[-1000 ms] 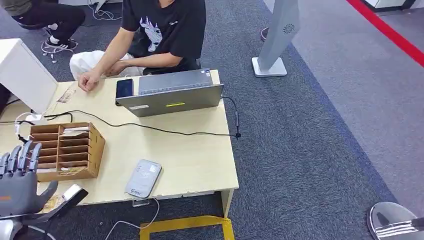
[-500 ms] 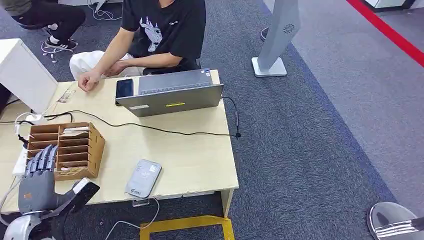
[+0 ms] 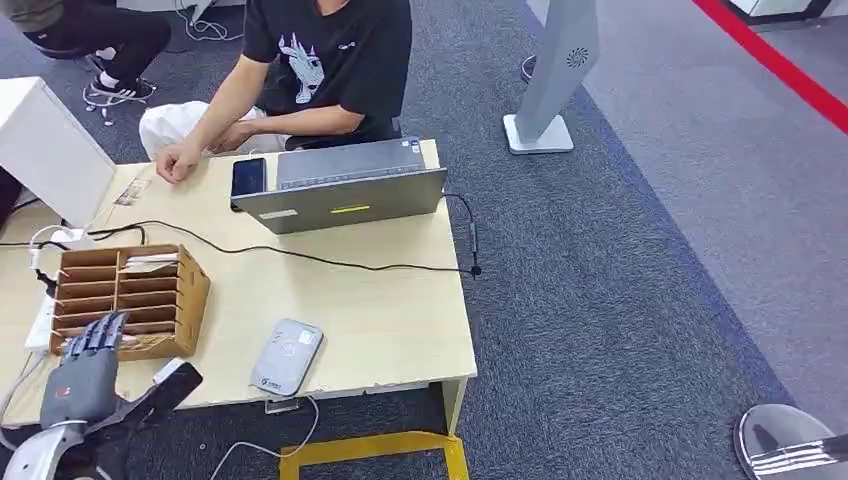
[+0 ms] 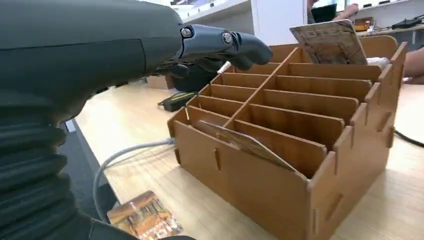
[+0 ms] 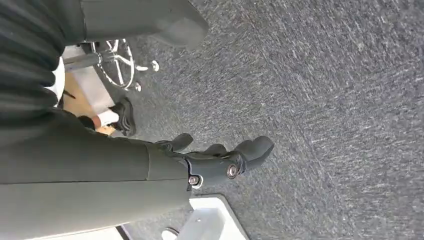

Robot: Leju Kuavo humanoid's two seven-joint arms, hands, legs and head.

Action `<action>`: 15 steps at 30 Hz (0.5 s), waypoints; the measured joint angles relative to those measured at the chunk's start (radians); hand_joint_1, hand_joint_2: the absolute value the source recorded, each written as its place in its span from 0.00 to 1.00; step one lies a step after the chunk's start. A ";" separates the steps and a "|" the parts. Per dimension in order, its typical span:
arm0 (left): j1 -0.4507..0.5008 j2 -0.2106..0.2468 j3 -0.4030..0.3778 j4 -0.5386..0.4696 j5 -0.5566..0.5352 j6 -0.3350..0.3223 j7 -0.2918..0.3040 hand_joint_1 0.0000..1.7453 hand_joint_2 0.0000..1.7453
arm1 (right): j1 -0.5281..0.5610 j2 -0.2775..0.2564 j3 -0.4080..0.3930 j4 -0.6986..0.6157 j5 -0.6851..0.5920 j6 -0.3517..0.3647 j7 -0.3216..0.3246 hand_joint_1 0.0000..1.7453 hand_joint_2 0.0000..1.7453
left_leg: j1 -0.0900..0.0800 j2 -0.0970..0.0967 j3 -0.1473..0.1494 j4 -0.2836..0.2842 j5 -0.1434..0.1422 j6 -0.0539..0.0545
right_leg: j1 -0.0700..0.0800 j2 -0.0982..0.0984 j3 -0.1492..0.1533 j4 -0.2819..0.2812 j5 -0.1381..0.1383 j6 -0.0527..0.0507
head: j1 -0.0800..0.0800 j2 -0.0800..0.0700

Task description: Pass the card to the sensor for recognition and then transmit it.

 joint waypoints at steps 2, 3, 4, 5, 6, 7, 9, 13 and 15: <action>-0.001 0.016 0.000 -0.004 -0.005 -0.006 0.003 0.00 1.00 | 0.000 0.004 -0.003 -0.008 -0.005 0.000 0.003 0.00 1.00 | 0.000 0.000 0.000 0.000 0.000 0.000 | 0.000 0.000 0.000 0.000 0.000 0.000 | 0.000 0.000; -0.001 0.022 0.000 -0.007 -0.010 -0.007 0.004 0.00 1.00 | 0.000 0.006 -0.006 -0.011 -0.008 0.000 0.003 0.00 1.00 | 0.000 0.000 0.000 0.000 0.000 0.000 | 0.000 0.000 0.000 0.000 0.000 0.000 | 0.000 0.000; -0.002 0.026 0.000 -0.008 -0.011 -0.007 0.004 0.00 1.00 | 0.000 0.008 -0.007 -0.015 -0.009 0.000 0.006 0.00 1.00 | 0.000 0.000 0.000 0.000 0.000 0.000 | 0.000 0.000 0.000 0.000 0.000 0.000 | 0.000 0.000; -0.003 0.032 0.000 -0.008 -0.014 -0.007 0.005 0.00 1.00 | 0.000 0.008 -0.008 -0.017 -0.009 0.000 0.007 0.00 1.00 | 0.000 0.000 0.000 0.000 0.000 0.000 | 0.000 0.000 0.000 0.000 0.000 0.000 | 0.000 0.000; -0.004 0.036 0.000 -0.009 -0.019 -0.007 0.007 0.00 1.00 | 0.000 0.008 -0.008 -0.018 -0.010 0.000 0.007 0.00 1.00 | 0.000 0.000 0.000 0.000 0.000 0.000 | 0.000 0.000 0.000 0.000 0.000 0.000 | 0.000 0.000; -0.005 0.041 -0.001 -0.009 -0.025 -0.006 0.009 0.00 1.00 | 0.000 0.009 -0.008 -0.020 -0.012 0.000 0.007 0.00 1.00 | 0.000 0.000 0.000 0.000 0.000 0.000 | 0.000 0.000 0.000 0.000 0.000 0.000 | 0.000 0.000; -0.011 0.046 -0.002 -0.009 -0.045 0.004 0.009 0.00 1.00 | 0.000 0.010 -0.009 -0.020 -0.015 0.000 0.007 0.00 1.00 | 0.000 0.000 0.000 0.000 0.000 0.000 | 0.000 0.000 0.000 0.000 0.000 0.000 | 0.000 0.000; -0.024 0.051 -0.013 -0.007 -0.085 0.039 0.000 0.00 1.00 | 0.000 0.010 -0.009 -0.020 -0.021 0.000 -0.005 0.00 1.00 | 0.000 0.000 0.000 0.000 0.000 0.000 | 0.000 0.000 0.000 0.000 0.000 0.000 | 0.000 0.000; -0.034 0.051 -0.019 -0.004 -0.098 0.058 -0.010 0.00 1.00 | -0.001 0.010 -0.010 -0.020 -0.023 -0.002 -0.012 0.00 1.00 | 0.000 0.000 0.000 0.000 0.000 0.000 | 0.000 0.000 0.000 0.000 0.000 0.000 | 0.000 0.000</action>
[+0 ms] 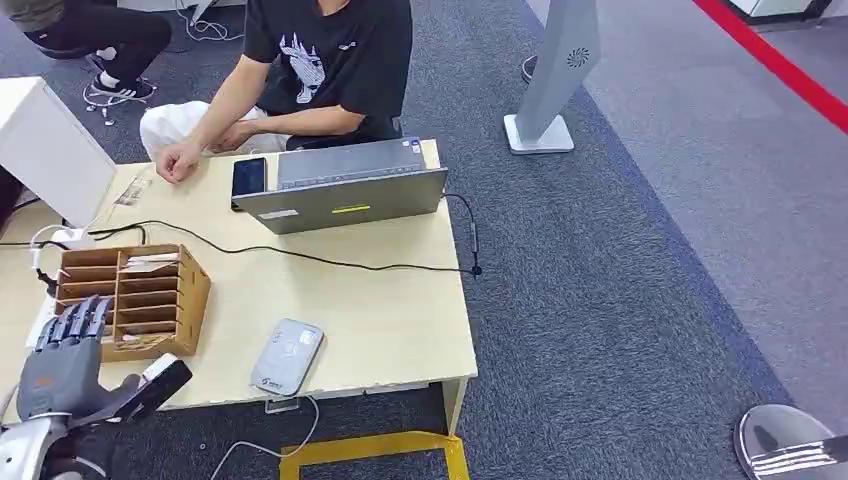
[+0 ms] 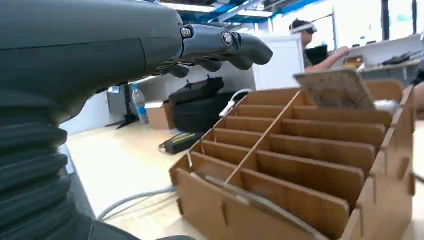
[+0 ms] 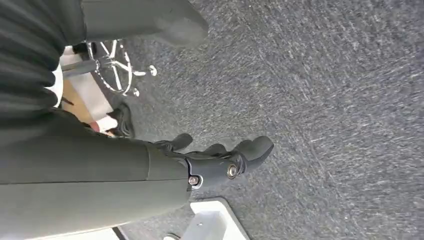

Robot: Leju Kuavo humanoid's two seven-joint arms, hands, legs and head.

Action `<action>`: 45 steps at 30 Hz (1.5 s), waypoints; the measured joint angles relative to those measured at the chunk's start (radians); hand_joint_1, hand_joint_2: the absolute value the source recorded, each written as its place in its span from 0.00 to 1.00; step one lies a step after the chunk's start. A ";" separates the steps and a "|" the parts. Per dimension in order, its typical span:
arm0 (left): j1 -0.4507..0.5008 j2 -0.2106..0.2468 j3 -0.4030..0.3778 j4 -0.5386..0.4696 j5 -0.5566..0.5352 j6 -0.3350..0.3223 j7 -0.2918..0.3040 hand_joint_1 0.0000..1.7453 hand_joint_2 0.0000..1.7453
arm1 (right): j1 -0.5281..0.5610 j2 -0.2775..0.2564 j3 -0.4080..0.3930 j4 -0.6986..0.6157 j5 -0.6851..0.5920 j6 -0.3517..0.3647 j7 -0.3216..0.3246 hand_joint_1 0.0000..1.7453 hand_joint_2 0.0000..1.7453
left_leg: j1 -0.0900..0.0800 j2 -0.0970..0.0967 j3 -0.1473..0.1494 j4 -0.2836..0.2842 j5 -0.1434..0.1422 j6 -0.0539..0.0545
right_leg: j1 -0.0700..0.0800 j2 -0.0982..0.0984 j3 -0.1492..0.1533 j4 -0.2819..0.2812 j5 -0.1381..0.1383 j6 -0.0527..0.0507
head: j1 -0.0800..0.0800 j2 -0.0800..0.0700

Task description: Pass the card to the sensor for recognition and then transmit it.

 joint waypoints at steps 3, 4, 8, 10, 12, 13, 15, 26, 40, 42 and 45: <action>-0.019 -0.002 -0.008 0.008 -0.009 0.023 -0.014 0.00 1.00 | 0.000 0.000 0.000 0.002 -0.004 -0.003 -0.007 0.00 1.00 | 0.000 0.000 0.000 0.000 0.000 0.000 | 0.000 0.000 0.000 0.000 0.000 0.000 | 0.000 0.000; -0.025 -0.003 -0.014 0.010 -0.010 0.032 -0.022 0.00 1.00 | 0.000 0.000 0.000 0.003 -0.005 -0.006 -0.011 0.00 1.00 | 0.000 0.000 0.000 0.000 0.000 0.000 | 0.000 0.000 0.000 0.000 0.000 0.000 | 0.000 0.000; -0.048 -0.014 -0.034 0.020 -0.018 0.044 -0.031 0.00 1.00 | -0.001 0.000 0.000 0.008 -0.004 -0.019 -0.019 0.00 1.00 | 0.000 0.000 0.000 0.000 0.000 0.000 | 0.000 0.000 0.000 0.000 0.000 0.000 | 0.000 0.000; -0.057 -0.019 -0.042 0.026 -0.019 0.046 -0.032 0.00 1.00 | -0.001 0.000 0.000 0.012 -0.003 -0.019 -0.022 0.00 1.00 | 0.000 0.000 0.000 0.000 0.000 0.000 | 0.000 0.000 0.000 0.000 0.000 0.000 | 0.000 0.000; -0.066 -0.024 -0.050 0.035 -0.021 0.047 -0.033 0.00 1.00 | -0.001 0.000 0.000 0.016 -0.003 -0.022 -0.023 0.00 1.00 | 0.000 0.000 0.000 0.000 0.000 0.000 | 0.000 0.000 0.000 0.000 0.000 0.000 | 0.000 0.000; -0.071 -0.027 -0.052 0.041 -0.021 0.047 -0.034 0.00 1.00 | -0.002 0.000 0.000 0.018 -0.003 -0.024 -0.024 0.00 1.00 | 0.000 0.000 0.000 0.000 0.000 0.000 | 0.000 0.000 0.000 0.000 0.000 0.000 | 0.000 0.000; -0.080 -0.033 -0.058 0.058 -0.021 0.048 -0.035 0.00 1.00 | -0.002 -0.001 0.000 0.023 -0.004 -0.032 -0.024 0.00 1.00 | 0.000 0.000 0.000 0.000 0.000 0.000 | 0.000 0.000 0.000 0.000 0.000 0.000 | 0.000 0.000; -0.084 -0.064 -0.072 0.122 0.001 0.055 -0.038 0.00 1.00 | -0.002 -0.003 0.000 0.039 -0.009 -0.045 -0.023 0.00 1.00 | 0.000 0.000 0.000 0.000 0.000 0.000 | 0.000 0.000 0.000 0.000 0.000 0.000 | 0.000 0.000; -0.078 -0.089 -0.073 0.171 0.010 0.061 -0.035 0.00 1.00 | -0.002 -0.003 0.000 0.041 -0.021 -0.051 -0.016 0.00 1.00 | 0.000 0.000 0.000 0.000 0.000 0.000 | 0.000 0.000 0.000 0.000 0.000 0.000 | 0.000 0.000; -0.078 -0.088 -0.073 0.175 0.010 0.061 -0.034 0.00 1.00 | -0.002 -0.003 0.000 0.040 -0.023 -0.051 -0.014 0.00 1.00 | 0.000 0.000 0.000 0.000 0.000 0.000 | 0.000 0.000 0.000 0.000 0.000 0.000 | 0.000 0.000; -0.082 -0.086 -0.073 0.187 0.004 0.061 -0.033 0.00 1.00 | -0.003 -0.005 0.000 0.042 -0.032 -0.050 -0.014 0.00 1.00 | 0.000 0.000 0.000 0.000 0.000 0.000 | 0.000 0.000 0.000 0.000 0.000 0.000 | 0.000 0.000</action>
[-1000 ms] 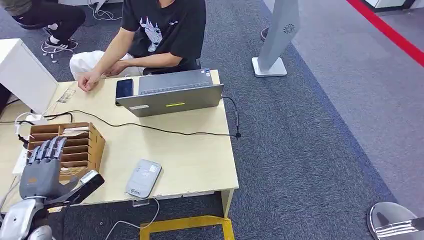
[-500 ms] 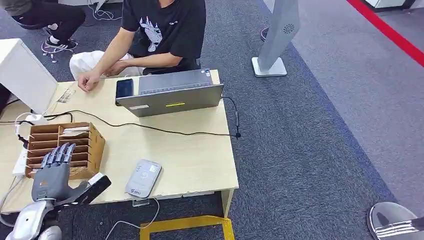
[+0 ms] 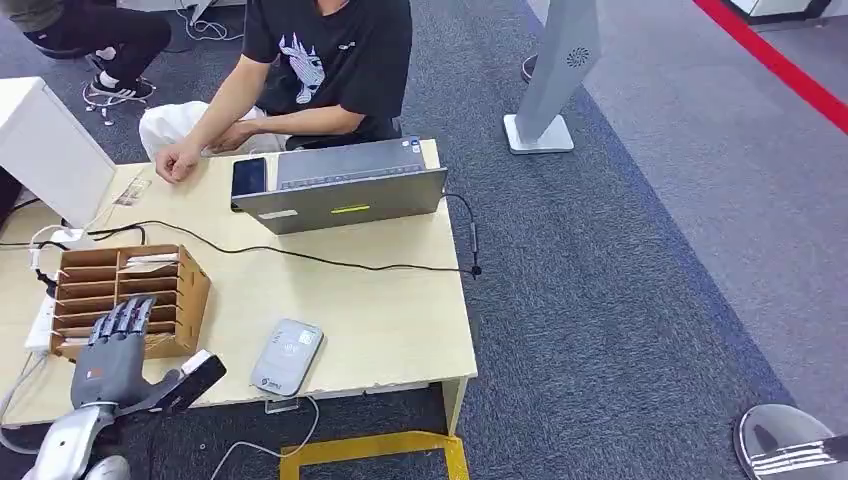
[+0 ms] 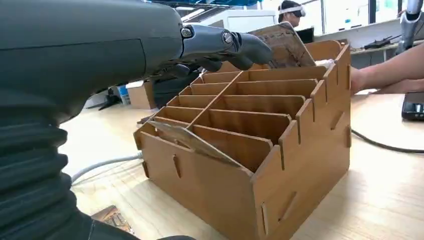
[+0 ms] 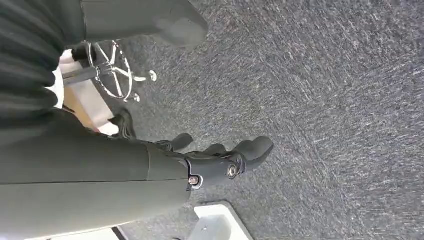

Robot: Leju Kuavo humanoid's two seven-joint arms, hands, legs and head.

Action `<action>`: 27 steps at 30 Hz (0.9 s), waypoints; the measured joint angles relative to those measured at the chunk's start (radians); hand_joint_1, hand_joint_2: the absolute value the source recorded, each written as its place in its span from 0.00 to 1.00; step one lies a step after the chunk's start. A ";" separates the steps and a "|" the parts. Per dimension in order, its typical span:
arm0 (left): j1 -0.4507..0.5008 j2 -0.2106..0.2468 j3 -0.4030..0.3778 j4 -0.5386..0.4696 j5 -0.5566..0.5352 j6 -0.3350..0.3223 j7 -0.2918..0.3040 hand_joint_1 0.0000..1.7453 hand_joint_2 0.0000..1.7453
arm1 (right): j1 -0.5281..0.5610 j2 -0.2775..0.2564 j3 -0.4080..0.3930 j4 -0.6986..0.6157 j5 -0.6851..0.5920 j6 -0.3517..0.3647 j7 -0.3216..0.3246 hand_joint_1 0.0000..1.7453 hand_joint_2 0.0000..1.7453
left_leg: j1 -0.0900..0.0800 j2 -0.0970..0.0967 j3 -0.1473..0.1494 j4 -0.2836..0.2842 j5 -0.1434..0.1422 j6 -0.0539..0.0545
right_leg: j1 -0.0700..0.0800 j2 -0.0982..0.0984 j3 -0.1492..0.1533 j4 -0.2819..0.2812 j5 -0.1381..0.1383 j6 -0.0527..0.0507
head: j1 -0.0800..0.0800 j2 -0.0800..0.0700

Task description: Pass the card to the sensor for recognition and then transmit it.

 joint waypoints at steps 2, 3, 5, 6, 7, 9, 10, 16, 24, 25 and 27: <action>-0.005 0.005 0.000 0.007 -0.010 0.000 0.003 0.00 1.00 | -0.001 -0.003 0.000 0.002 -0.009 -0.001 -0.001 0.00 1.00 | 0.000 0.000 0.000 0.000 0.000 0.000 | 0.000 0.000 0.000 0.000 0.000 0.000 | 0.000 0.000; -0.009 0.011 0.000 0.012 -0.016 0.000 0.004 0.00 1.00 | -0.002 -0.005 0.000 0.005 -0.014 -0.004 -0.004 0.00 1.00 | 0.000 0.000 0.000 0.000 0.000 0.000 | 0.000 0.000 0.000 0.000 0.000 0.000 | 0.000 0.000; -0.017 0.024 0.000 0.019 -0.022 -0.001 0.005 0.00 1.00 | -0.004 -0.007 0.000 0.009 -0.021 -0.007 -0.007 0.00 1.00 | 0.000 0.000 0.000 0.000 0.000 0.000 | 0.000 0.000 0.000 0.000 0.000 0.000 | 0.000 0.000; -0.019 0.029 0.000 0.019 -0.025 -0.002 0.005 0.00 1.00 | -0.005 -0.008 0.000 0.011 -0.025 -0.007 -0.008 0.00 1.00 | 0.000 0.000 0.000 0.000 0.000 0.000 | 0.000 0.000 0.000 0.000 0.000 0.000 | 0.000 0.000; -0.021 0.037 0.000 0.019 -0.027 -0.002 0.006 0.00 1.00 | -0.005 -0.008 0.000 0.012 -0.027 -0.007 -0.009 0.00 1.00 | 0.000 0.000 0.000 0.000 0.000 0.000 | 0.000 0.000 0.000 0.000 0.000 0.000 | 0.000 0.000; -0.024 0.051 0.000 0.019 -0.039 -0.006 0.013 0.00 1.00 | -0.005 -0.009 0.000 0.014 -0.029 -0.007 -0.009 0.00 1.00 | 0.000 0.000 0.000 0.000 0.000 0.000 | 0.000 0.000 0.000 0.000 0.000 0.000 | 0.000 0.000; -0.025 0.058 0.000 0.019 -0.042 -0.006 0.013 0.00 1.00 | -0.005 -0.010 0.000 0.015 -0.029 -0.007 -0.009 0.00 1.00 | 0.000 0.000 0.000 0.000 0.000 0.000 | 0.000 0.000 0.000 0.000 0.000 0.000 | 0.000 0.000; -0.034 0.087 0.000 0.019 -0.056 -0.015 0.022 0.00 1.00 | -0.005 -0.013 0.000 0.019 -0.039 -0.005 -0.007 0.00 1.00 | 0.000 0.000 0.000 0.000 0.000 0.000 | 0.000 0.000 0.000 0.000 0.000 0.000 | 0.000 0.000; -0.037 0.108 0.000 0.017 -0.059 -0.026 0.026 0.00 1.00 | -0.004 -0.010 0.000 0.011 -0.049 -0.001 0.000 0.00 1.00 | 0.000 0.000 0.000 0.000 0.000 0.000 | 0.000 0.000 0.000 0.000 0.000 0.000 | 0.000 0.000; -0.037 0.108 0.000 0.017 -0.059 -0.025 0.026 0.00 1.00 | -0.004 -0.009 0.000 0.010 -0.049 -0.001 0.000 0.00 1.00 | 0.000 0.000 0.000 0.000 0.000 0.000 | 0.000 0.000 0.000 0.000 0.000 0.000 | 0.000 0.000; -0.037 0.108 0.000 0.017 -0.059 -0.023 0.026 0.00 1.00 | -0.004 -0.005 0.000 0.005 -0.050 -0.001 0.000 0.00 1.00 | 0.000 0.000 0.000 0.000 0.000 0.000 | 0.000 0.000 0.000 0.000 0.000 0.000 | 0.000 0.000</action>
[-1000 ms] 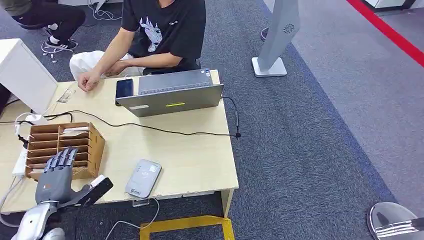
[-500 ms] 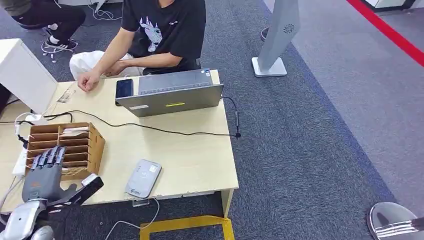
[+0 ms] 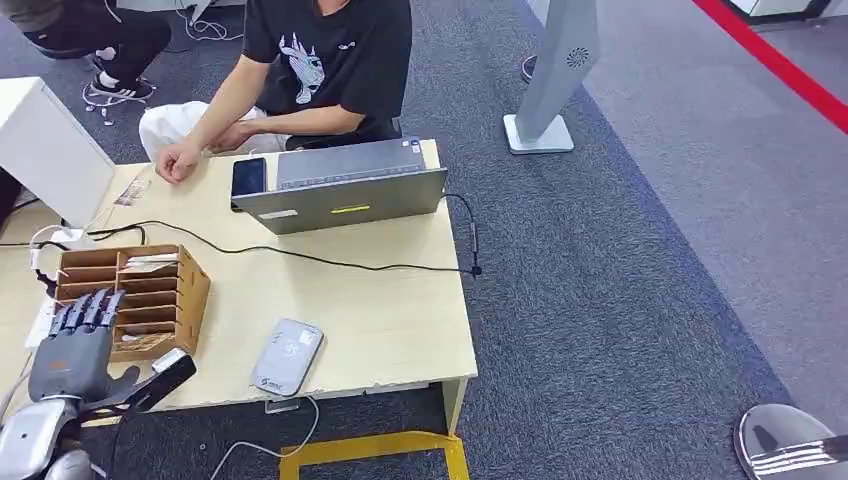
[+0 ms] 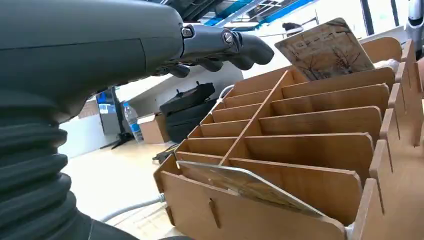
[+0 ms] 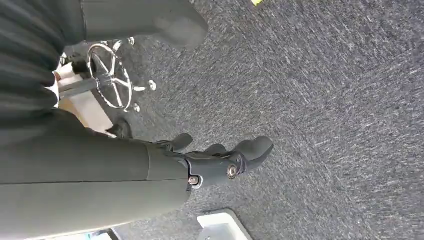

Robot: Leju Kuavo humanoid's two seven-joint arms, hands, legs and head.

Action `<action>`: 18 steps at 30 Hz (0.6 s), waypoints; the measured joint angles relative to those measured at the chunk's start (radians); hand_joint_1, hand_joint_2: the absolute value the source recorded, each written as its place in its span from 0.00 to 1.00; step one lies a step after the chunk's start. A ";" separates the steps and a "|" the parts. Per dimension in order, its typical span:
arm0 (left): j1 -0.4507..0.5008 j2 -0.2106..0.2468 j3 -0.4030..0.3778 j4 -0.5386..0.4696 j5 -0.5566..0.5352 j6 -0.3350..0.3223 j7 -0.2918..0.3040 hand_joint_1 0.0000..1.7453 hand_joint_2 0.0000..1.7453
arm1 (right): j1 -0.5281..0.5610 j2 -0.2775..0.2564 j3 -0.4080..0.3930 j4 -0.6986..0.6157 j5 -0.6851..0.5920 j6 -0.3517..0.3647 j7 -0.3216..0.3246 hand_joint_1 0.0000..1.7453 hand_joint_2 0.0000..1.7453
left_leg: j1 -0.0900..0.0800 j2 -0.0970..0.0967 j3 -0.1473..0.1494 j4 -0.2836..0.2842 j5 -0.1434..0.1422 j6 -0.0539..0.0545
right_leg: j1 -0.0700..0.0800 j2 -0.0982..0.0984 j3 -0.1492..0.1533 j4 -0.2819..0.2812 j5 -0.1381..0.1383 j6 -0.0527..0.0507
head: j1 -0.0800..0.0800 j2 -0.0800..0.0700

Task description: Pass the card to the sensor for recognition and then transmit it.

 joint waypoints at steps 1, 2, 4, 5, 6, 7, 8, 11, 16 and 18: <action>0.000 -0.001 0.000 0.000 0.000 0.003 0.000 0.00 1.00 | 0.000 0.000 0.000 -0.002 0.000 0.000 0.001 0.00 1.00 | 0.000 0.000 0.000 0.000 0.000 0.000 | 0.000 0.000 0.000 0.000 0.000 0.000 | 0.000 0.000; 0.000 -0.002 0.000 0.000 0.000 0.006 -0.001 0.00 1.00 | 0.000 0.002 0.000 -0.003 -0.001 0.000 0.002 0.00 1.00 | 0.000 0.000 0.000 0.000 0.000 0.000 | 0.000 0.000 0.000 0.000 0.000 0.000 | 0.000 0.000; 0.000 -0.005 0.000 0.000 0.001 0.012 -0.003 0.00 1.00 | 0.000 0.005 0.000 -0.007 -0.001 0.000 0.003 0.00 1.00 | 0.000 0.000 0.000 0.000 0.000 0.000 | 0.000 0.000 0.000 0.000 0.000 0.000 | 0.000 0.000; 0.000 -0.006 0.000 0.000 0.001 0.015 -0.004 0.00 1.00 | 0.000 0.006 0.000 -0.008 -0.001 -0.001 0.003 0.00 1.00 | 0.000 0.000 0.000 0.000 0.000 0.000 | 0.000 0.000 0.000 0.000 0.000 0.000 | 0.000 0.000; 0.000 -0.008 0.000 0.000 0.001 0.018 -0.005 0.00 1.00 | 0.000 0.006 0.000 -0.008 -0.001 -0.001 0.003 0.00 1.00 | 0.000 0.000 0.000 0.000 0.000 0.000 | 0.000 0.000 0.000 0.000 0.000 0.000 | 0.000 0.000; 0.000 -0.010 0.000 0.000 0.001 0.024 -0.007 0.00 1.00 | 0.000 0.007 0.000 -0.009 -0.001 -0.001 0.003 0.00 1.00 | 0.000 0.000 0.000 0.000 0.000 0.000 | 0.000 0.000 0.000 0.000 0.000 0.000 | 0.000 0.000; 0.000 -0.011 0.000 0.000 0.001 0.030 -0.012 0.00 1.00 | 0.000 0.007 0.000 -0.010 0.000 -0.001 0.003 0.00 1.00 | 0.000 0.000 0.000 0.000 0.000 0.000 | 0.000 0.000 0.000 0.000 0.000 0.000 | 0.000 0.000; -0.001 -0.018 0.000 0.000 0.001 0.050 -0.015 0.00 1.00 | 0.000 0.008 0.002 -0.010 0.002 -0.002 0.002 0.00 1.00 | 0.000 0.000 0.000 0.000 0.000 0.000 | 0.000 0.000 0.000 0.000 0.000 0.000 | 0.000 0.000; -0.002 -0.030 0.000 0.000 0.003 0.063 -0.021 0.00 1.00 | 0.000 0.008 0.005 -0.010 0.008 -0.006 -0.004 0.00 1.00 | 0.000 0.000 0.000 0.000 0.000 0.000 | 0.000 0.000 0.000 0.000 0.000 0.000 | 0.000 0.000; -0.002 -0.034 0.000 0.000 0.005 0.067 -0.021 0.00 1.00 | 0.000 0.009 0.008 -0.010 0.009 -0.008 -0.008 0.00 1.00 | 0.000 0.000 0.000 0.000 0.000 0.000 | 0.000 0.000 0.000 0.000 0.000 0.000 | 0.000 0.000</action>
